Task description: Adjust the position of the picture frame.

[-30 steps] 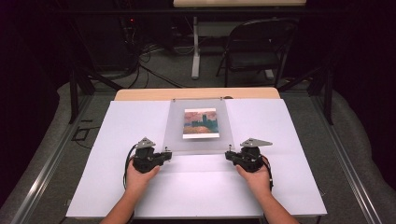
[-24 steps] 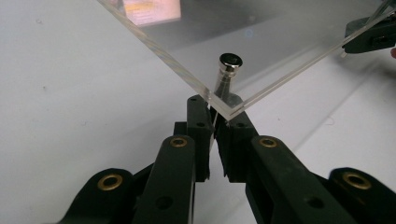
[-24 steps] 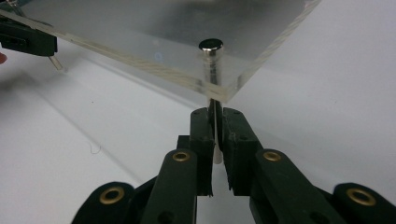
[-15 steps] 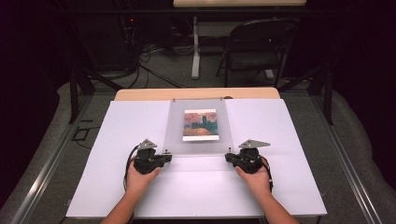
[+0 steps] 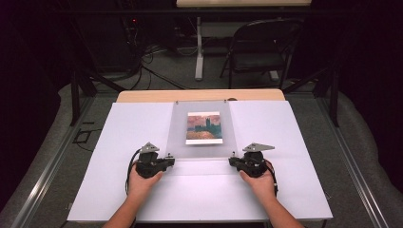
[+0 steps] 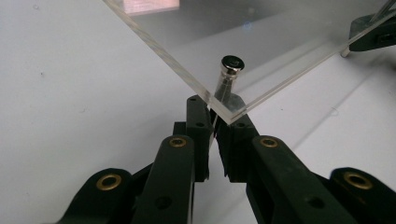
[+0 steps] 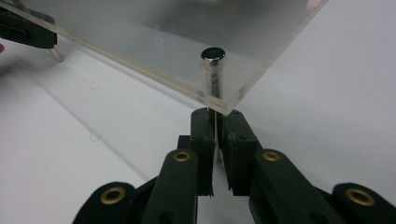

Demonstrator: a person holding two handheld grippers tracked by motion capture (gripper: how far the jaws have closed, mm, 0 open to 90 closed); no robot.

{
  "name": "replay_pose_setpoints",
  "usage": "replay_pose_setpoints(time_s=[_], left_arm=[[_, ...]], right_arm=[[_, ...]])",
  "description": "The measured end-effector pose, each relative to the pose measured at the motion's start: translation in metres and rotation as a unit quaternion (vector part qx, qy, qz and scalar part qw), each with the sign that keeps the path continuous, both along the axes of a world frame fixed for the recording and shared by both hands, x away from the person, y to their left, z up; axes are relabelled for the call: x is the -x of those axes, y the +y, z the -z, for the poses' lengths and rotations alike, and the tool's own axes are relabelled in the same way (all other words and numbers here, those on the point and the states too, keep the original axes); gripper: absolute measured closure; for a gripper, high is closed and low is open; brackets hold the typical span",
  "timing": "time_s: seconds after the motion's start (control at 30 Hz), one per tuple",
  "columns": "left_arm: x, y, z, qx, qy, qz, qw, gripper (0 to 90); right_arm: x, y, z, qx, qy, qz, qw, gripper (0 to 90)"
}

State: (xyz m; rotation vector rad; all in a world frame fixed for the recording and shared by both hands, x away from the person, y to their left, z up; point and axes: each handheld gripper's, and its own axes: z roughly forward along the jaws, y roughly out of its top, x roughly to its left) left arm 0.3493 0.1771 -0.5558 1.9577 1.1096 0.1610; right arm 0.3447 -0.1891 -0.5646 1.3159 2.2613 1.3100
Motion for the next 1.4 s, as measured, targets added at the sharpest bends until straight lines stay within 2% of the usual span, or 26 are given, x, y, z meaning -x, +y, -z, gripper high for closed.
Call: replay_pose_setpoints(time_s=[0.17,0.23,0.27,0.3,0.37,0.43,0.47,0.5,0.6,0.7,0.9,1.0,1.23,1.4], left_arm=[[0.0,0.0,0.001,0.008,0.003,-0.003,1.0,82.1],[0.0,0.001,0.001,0.022,0.008,-0.006,0.9997,79.7],[0.0,0.001,0.0,0.031,0.011,-0.007,0.9994,75.0],[0.001,0.001,0.0,0.035,0.013,-0.009,0.9993,75.0],[0.002,0.0,0.0,0.033,0.011,-0.005,0.9994,69.0],[0.004,-0.002,0.0,0.036,0.009,-0.004,0.9993,62.9],[0.004,-0.002,0.0,0.036,0.009,-0.004,0.9993,59.9],[0.005,-0.002,0.0,0.034,0.008,-0.005,0.9994,59.9],[0.009,-0.004,0.0,0.028,0.003,-0.007,0.9996,51.8],[0.015,-0.003,0.0,0.028,0.006,-0.005,0.9996,45.5],[0.029,0.003,-0.008,0.012,-0.013,-0.001,0.9998,40.9],[0.034,0.006,-0.011,0.003,-0.019,-0.001,0.9998,40.5],[0.042,0.015,-0.015,0.008,-0.021,-0.002,0.9997,40.3],[0.048,0.021,-0.019,0.002,-0.024,-0.006,0.9997,40.4]], right_arm=[[0.0,-0.002,0.0,-0.01,0.002,0.002,0.9999,80.9],[0.001,-0.003,-0.002,-0.016,-0.004,0.004,0.9999,76.3],[0.001,-0.003,-0.003,-0.014,-0.006,0.006,0.9999,69.7],[0.001,-0.003,-0.003,-0.014,-0.006,0.006,0.9999,69.7],[0.004,-0.002,-0.004,-0.017,-0.007,0.006,0.9998,63.8],[0.006,-0.002,-0.006,-0.007,-0.014,0.006,0.9999,58.8],[0.006,-0.002,-0.006,-0.007,-0.014,0.006,0.9999,58.8],[0.006,-0.001,-0.007,-0.006,-0.016,0.007,0.9998,56.6],[0.009,-0.001,-0.009,0.003,-0.019,0.009,0.9998,49.1],[0.013,-0.001,-0.011,0.01,-0.024,0.008,0.9996,45.7],[0.029,-0.004,-0.019,0.038,-0.039,-0.009,0.9985,43.9],[0.036,-0.008,-0.022,0.039,-0.044,-0.01,0.9982,43.6],[0.048,-0.017,-0.027,0.038,-0.044,-0.011,0.9982,42.9],[0.054,-0.024,-0.032,0.03,-0.051,-0.011,0.9982,43.0]])
